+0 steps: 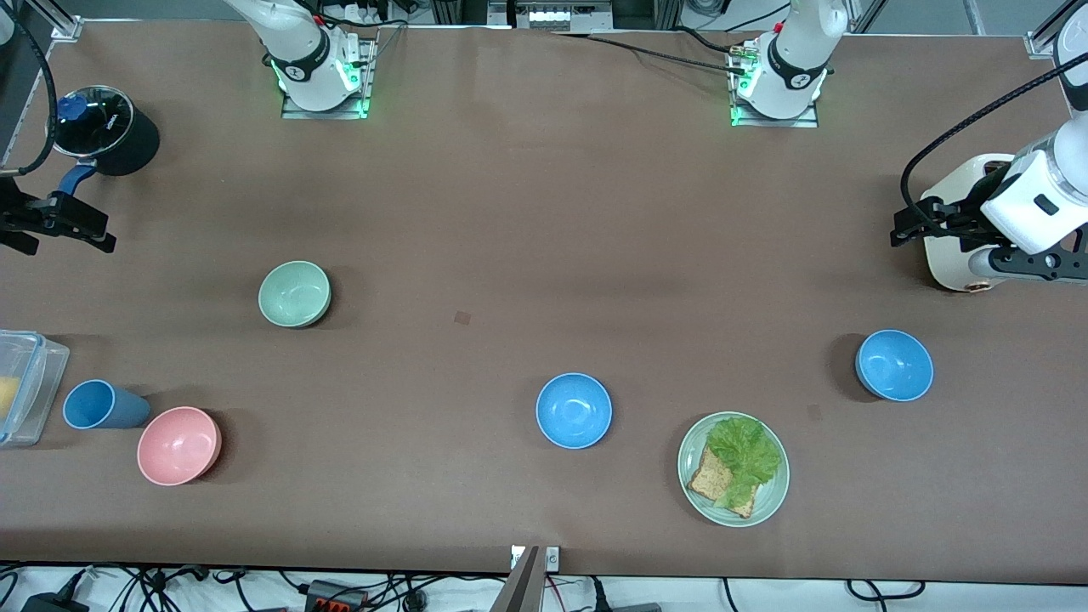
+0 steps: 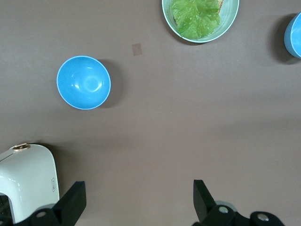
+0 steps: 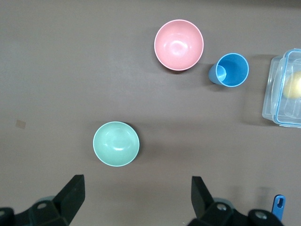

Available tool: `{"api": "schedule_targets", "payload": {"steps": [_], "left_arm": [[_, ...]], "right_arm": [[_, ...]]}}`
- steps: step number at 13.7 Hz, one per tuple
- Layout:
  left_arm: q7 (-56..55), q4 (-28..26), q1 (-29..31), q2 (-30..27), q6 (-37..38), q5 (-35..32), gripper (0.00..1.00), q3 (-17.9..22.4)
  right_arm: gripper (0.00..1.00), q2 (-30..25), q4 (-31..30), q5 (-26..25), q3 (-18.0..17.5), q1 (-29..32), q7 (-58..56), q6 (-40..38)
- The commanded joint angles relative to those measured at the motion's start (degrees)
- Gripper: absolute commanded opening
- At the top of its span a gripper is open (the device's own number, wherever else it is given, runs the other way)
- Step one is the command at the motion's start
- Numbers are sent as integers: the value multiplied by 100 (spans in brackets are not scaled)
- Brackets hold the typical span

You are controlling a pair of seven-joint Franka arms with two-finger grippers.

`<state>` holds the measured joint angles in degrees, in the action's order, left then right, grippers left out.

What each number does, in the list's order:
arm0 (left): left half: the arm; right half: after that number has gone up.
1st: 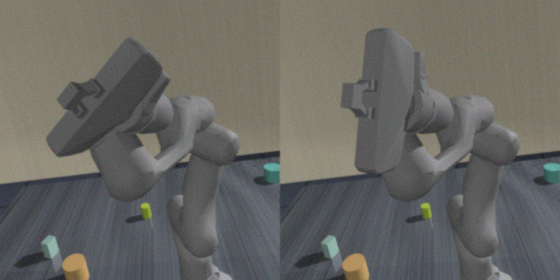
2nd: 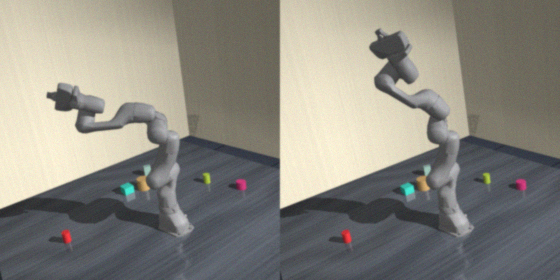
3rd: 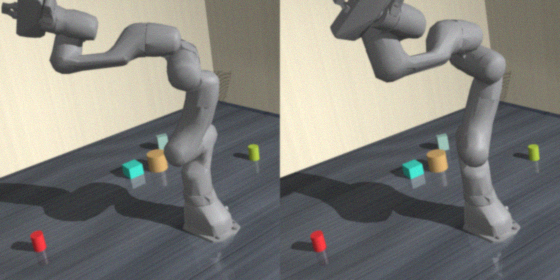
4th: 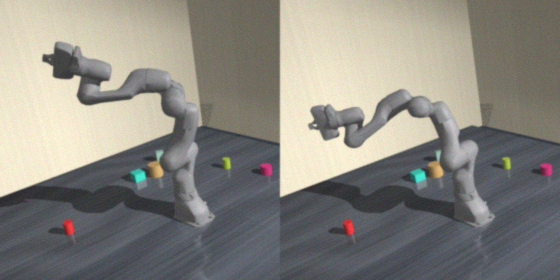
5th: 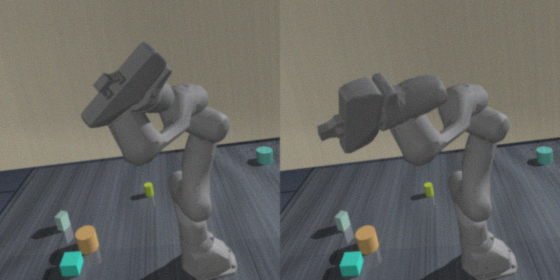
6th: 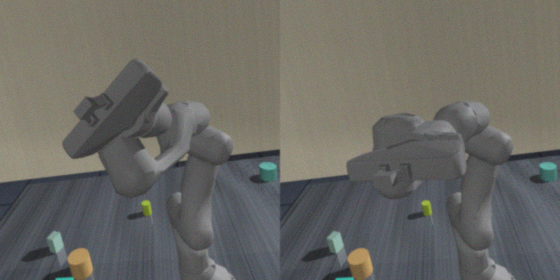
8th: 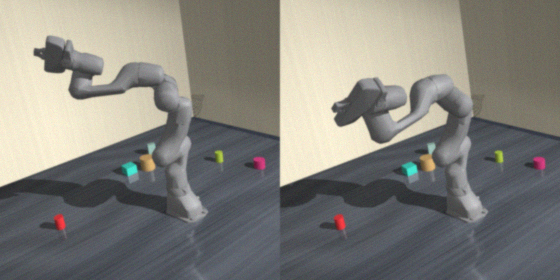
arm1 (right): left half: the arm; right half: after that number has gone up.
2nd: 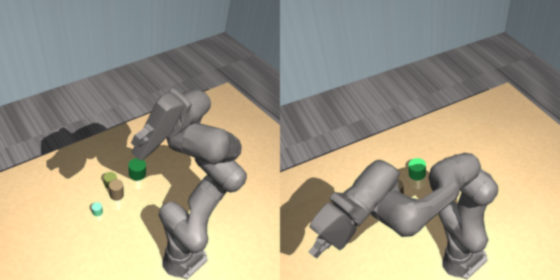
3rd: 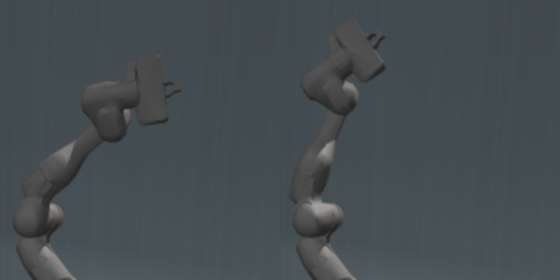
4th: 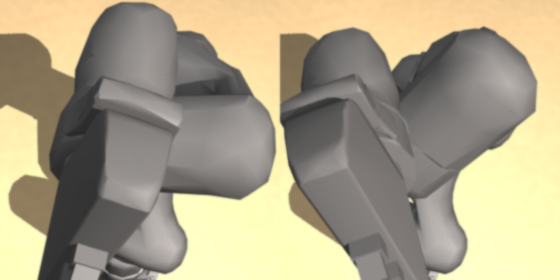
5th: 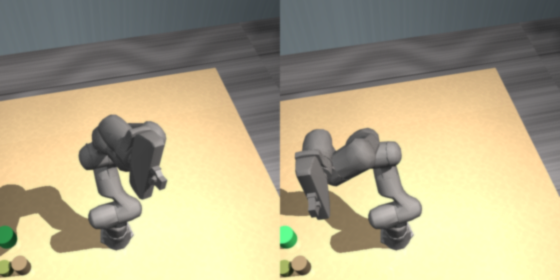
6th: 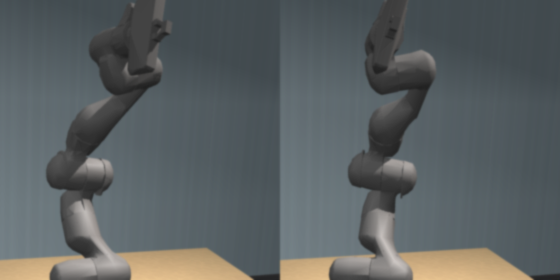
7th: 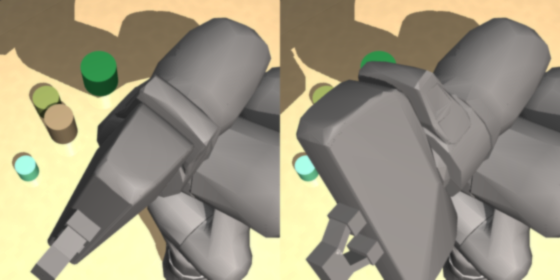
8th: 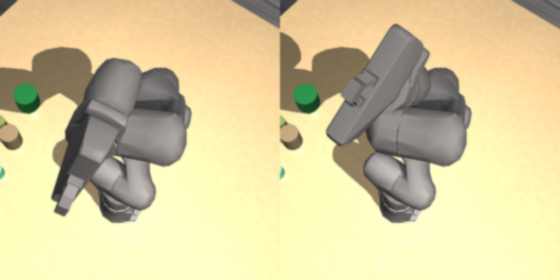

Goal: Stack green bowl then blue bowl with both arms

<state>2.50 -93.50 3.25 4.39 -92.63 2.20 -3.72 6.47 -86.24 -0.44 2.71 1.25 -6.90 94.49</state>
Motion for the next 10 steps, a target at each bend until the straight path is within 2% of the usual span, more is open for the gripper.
{"api": "schedule_targets", "payload": {"steps": [1,10], "left_arm": [[101,148,-9,79,140,105,100,12],[84,166,-35,79,131,105,100,12]], "right_arm": [[100,-32,-24,-61,-7,-28,-31,8],[100,3,-42,-44,-16,-28,-31,-1]]}}
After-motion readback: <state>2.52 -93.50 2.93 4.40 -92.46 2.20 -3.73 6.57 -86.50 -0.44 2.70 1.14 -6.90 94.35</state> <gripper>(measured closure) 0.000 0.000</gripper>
